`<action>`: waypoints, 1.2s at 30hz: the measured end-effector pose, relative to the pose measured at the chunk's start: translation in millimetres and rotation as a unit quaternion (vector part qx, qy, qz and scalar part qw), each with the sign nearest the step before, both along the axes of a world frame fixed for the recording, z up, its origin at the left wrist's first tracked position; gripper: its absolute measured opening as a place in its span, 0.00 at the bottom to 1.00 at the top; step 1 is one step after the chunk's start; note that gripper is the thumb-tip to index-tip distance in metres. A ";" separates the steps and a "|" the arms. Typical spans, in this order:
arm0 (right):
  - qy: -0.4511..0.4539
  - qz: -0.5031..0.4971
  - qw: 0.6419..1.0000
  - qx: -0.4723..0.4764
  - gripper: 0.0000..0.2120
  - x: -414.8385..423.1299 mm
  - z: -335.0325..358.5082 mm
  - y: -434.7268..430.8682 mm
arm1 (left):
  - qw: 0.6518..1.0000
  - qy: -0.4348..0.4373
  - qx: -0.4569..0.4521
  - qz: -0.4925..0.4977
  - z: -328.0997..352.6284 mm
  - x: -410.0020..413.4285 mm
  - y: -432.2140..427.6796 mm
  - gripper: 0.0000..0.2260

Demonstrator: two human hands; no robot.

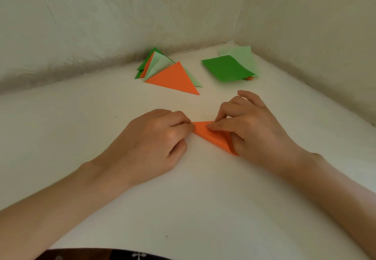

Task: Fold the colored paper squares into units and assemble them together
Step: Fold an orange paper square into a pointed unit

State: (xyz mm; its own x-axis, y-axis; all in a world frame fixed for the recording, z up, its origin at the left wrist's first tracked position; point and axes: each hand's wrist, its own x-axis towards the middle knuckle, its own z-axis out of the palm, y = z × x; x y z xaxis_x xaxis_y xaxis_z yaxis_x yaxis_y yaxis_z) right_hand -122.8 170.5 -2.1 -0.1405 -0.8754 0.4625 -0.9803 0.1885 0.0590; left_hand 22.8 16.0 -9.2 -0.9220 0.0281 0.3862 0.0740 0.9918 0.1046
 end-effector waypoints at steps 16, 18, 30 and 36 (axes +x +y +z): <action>-0.045 0.058 0.997 0.037 0.25 -2.5 7.1 1.4 | 0.999 -0.011 0.009 -0.042 1.6 1.3 -12.6 0.18; -0.025 0.073 0.996 0.050 0.27 0.5 6.8 0.6 | 0.999 -0.006 -0.011 -0.047 2.3 0.2 -13.5 0.18; 0.044 0.114 0.988 0.093 0.29 4.8 16.6 54.5 | 0.998 0.022 -0.043 -0.037 0.5 -0.2 -10.4 0.19; -0.160 0.020 0.987 -0.009 0.25 19.4 22.5 32.7 | 0.997 0.013 -0.072 -0.024 -0.5 -1.1 -5.6 0.17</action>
